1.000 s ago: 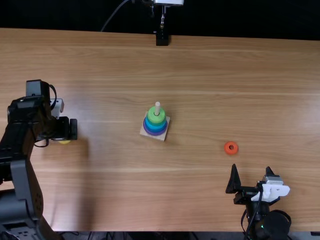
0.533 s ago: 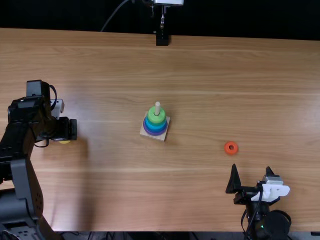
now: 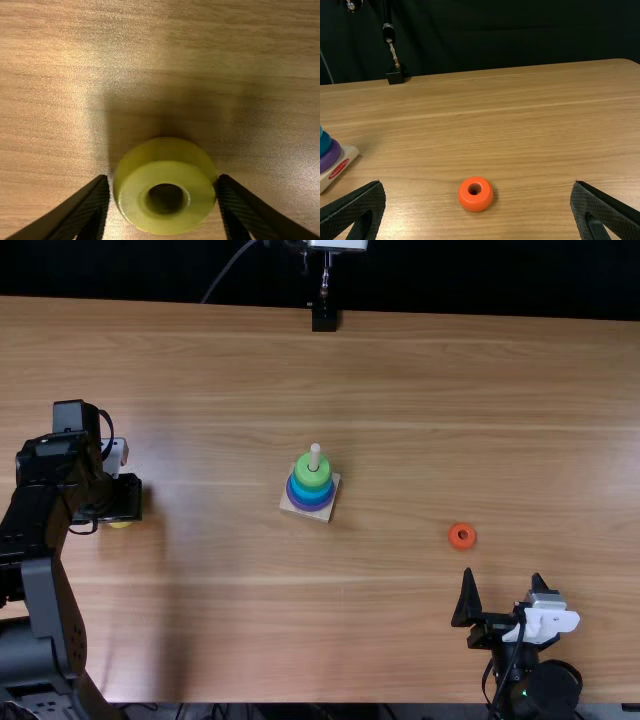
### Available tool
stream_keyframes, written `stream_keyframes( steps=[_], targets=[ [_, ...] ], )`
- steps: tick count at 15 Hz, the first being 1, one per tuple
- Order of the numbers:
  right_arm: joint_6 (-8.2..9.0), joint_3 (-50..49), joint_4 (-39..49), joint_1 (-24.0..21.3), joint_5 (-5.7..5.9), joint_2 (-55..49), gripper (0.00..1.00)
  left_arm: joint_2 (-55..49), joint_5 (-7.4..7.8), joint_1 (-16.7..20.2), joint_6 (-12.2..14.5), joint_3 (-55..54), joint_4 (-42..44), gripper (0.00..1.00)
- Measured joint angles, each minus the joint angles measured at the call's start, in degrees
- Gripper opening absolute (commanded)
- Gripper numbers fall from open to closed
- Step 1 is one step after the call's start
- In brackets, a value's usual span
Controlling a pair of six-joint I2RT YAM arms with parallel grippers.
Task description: Build the Hanoi tower: stack the rings onto the peg from bottom to top in this color order: purple, dark blue, light blue, dark green, light green, yellow, orange.
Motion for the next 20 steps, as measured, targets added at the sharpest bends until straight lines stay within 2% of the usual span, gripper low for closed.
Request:
stream_keyframes(
  steps=[2,5,8,13,16,20],
  targets=[
    [0.0,0.0,0.02,-0.02,0.0,0.0,1.0,0.0,0.0,0.0,0.0,0.02,0.0,0.01],
    [-0.02,0.0,0.0,-0.02,0.02,0.0,1.0,0.0,-0.22,0.0,0.0,0.59,-0.24,0.0],
    [-0.02,0.0,0.0,-0.02,0.0,0.0,1.0,0.0,-0.24,0.02,0.0,5.53,-1.77,0.0],
    [-0.02,0.0,0.0,-0.02,0.0,-0.02,1.0,0.02,0.11,-0.31,-0.02,15.8,-20.2,0.0],
    [-0.02,0.0,0.0,-0.02,0.0,0.0,1.0,0.0,0.98,-3.17,0.0,22.56,-29.94,0.0],
    [0.0,0.0,0.02,0.0,0.0,0.0,1.0,0.02,1.18,-9.81,-0.09,27.39,-30.51,0.0]
  ],
)
